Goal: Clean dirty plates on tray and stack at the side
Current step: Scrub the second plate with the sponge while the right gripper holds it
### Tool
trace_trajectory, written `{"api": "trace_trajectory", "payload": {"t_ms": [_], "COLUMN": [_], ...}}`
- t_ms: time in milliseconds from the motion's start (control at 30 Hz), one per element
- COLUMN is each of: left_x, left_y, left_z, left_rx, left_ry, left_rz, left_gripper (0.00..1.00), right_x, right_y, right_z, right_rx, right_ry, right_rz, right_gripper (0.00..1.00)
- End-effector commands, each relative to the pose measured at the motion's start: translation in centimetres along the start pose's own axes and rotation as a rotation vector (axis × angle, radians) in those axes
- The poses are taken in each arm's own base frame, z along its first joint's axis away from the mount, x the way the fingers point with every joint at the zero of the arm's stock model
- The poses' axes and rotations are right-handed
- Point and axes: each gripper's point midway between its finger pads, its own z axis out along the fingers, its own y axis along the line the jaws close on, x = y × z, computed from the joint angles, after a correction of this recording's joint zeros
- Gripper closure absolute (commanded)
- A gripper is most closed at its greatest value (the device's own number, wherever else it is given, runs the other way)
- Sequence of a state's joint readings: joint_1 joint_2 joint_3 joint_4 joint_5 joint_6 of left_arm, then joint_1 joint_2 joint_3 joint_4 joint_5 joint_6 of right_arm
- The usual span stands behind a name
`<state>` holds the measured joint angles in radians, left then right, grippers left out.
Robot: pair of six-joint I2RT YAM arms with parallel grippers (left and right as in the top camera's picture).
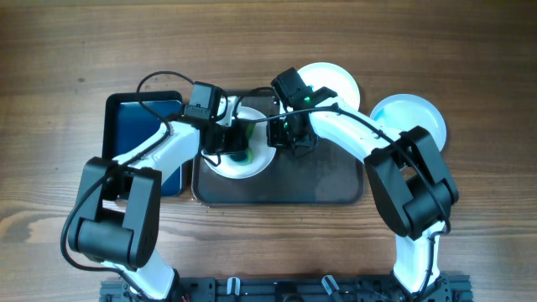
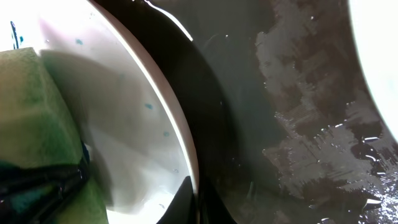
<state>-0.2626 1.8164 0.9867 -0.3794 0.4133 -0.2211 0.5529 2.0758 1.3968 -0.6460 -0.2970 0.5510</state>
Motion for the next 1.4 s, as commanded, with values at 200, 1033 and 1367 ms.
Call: {"api": "trace_trajectory", "payload": {"t_ms": [200, 1033, 1367], "left_x": [-4.4, -0.8, 3.3], "left_y": [9.0, 8.7, 0.3], "left_z": [-2.7, -1.9, -0.1], "left_rx": [-0.526, -0.534, -0.077], "left_ry": [-0.296, -0.167, 0.15], "left_rz": [-0.193, -0.272, -0.057], "left_gripper": [0.96, 0.96, 0.96], "right_x": [0.5, 0.3, 0.2], "right_y": [0.9, 1.3, 1.6], "right_z": [0.0, 0.0, -0.1], "right_rx": [-0.038, -0.055, -0.075], "right_ry": [0.019, 0.013, 0.011], "right_rz": [-0.047, -0.052, -0.056], "right_gripper": [0.96, 0.96, 0.96]}}
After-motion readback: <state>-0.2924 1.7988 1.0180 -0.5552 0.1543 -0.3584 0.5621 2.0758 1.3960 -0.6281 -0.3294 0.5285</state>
